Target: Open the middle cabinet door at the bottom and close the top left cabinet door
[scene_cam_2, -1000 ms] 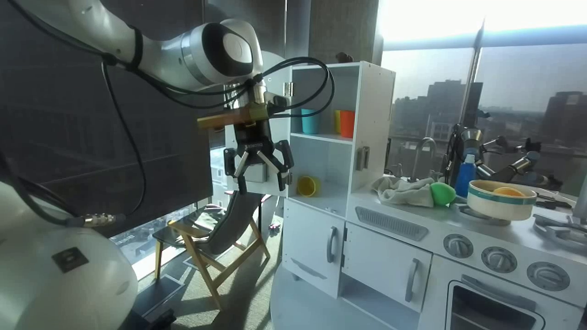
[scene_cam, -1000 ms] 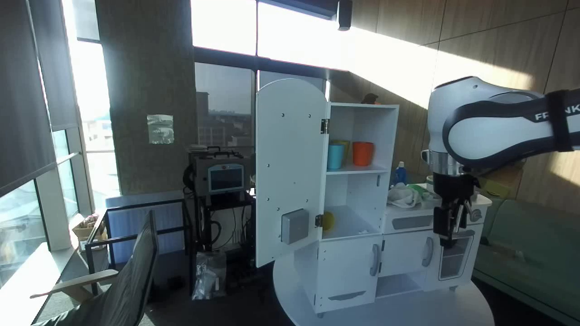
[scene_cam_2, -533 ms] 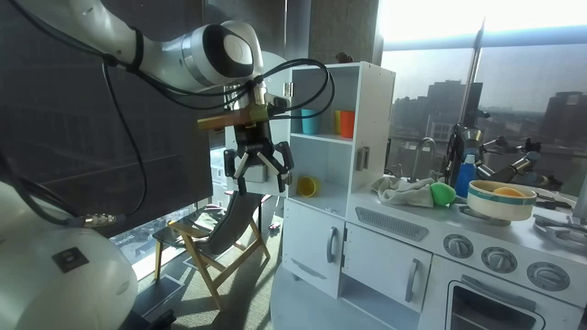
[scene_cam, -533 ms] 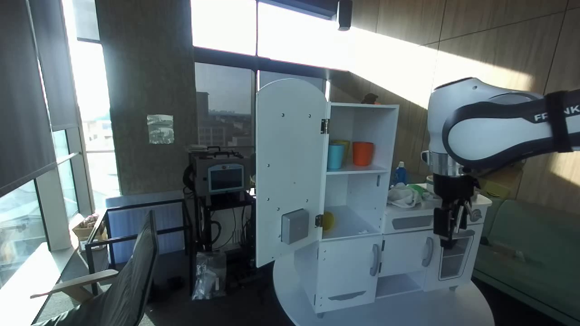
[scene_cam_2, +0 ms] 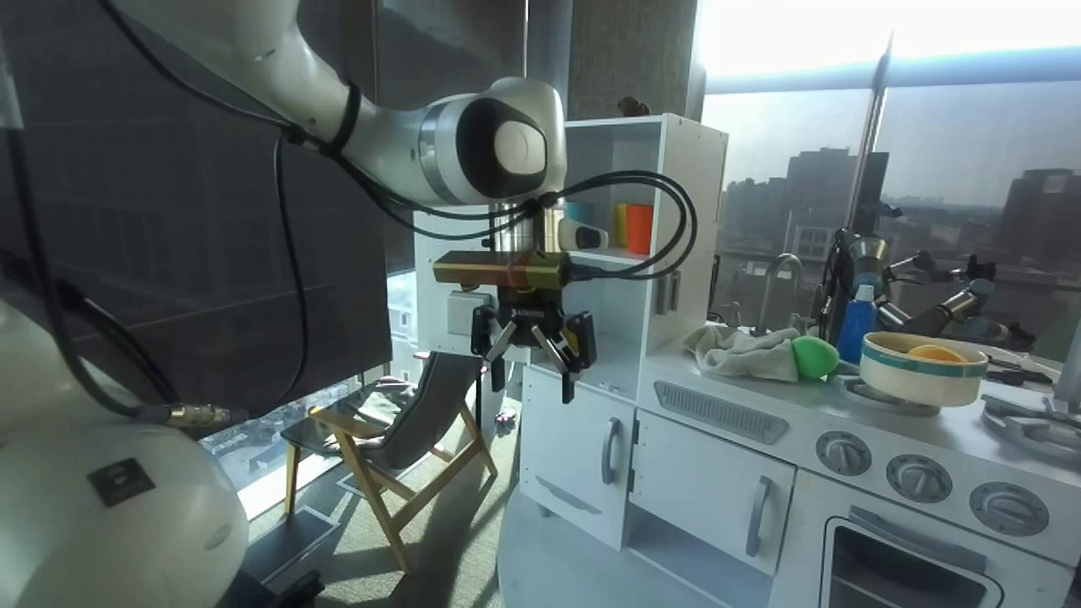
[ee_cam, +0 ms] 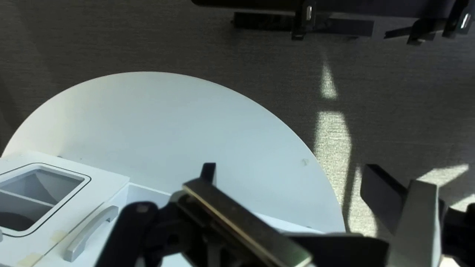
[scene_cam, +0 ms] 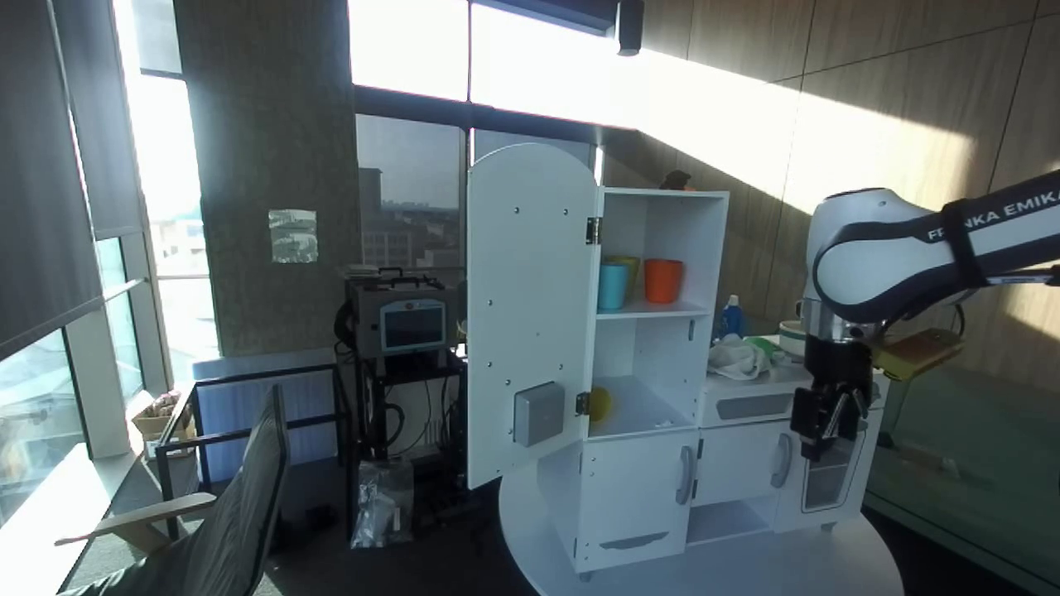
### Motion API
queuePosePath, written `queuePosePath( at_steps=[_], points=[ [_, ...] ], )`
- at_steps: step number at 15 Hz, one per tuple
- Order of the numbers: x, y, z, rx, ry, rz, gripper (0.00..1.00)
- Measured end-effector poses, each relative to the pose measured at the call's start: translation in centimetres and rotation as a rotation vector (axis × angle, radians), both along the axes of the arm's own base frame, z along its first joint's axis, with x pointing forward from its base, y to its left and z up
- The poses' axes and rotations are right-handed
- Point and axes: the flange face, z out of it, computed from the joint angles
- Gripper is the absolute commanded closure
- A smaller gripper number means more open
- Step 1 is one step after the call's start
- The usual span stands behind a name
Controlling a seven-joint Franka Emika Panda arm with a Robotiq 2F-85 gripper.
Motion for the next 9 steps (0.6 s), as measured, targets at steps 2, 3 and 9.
queuePosePath(
  at_steps=[2,3,9],
  points=[
    [0.8,-3.2,-1.2,0.064,-0.043,-0.058,0.00],
    [1.1,-4.9,-1.7,0.097,-0.063,-0.053,0.00],
    [2.7,-13.0,-3.8,0.285,-0.125,0.101,0.00]
  ],
)
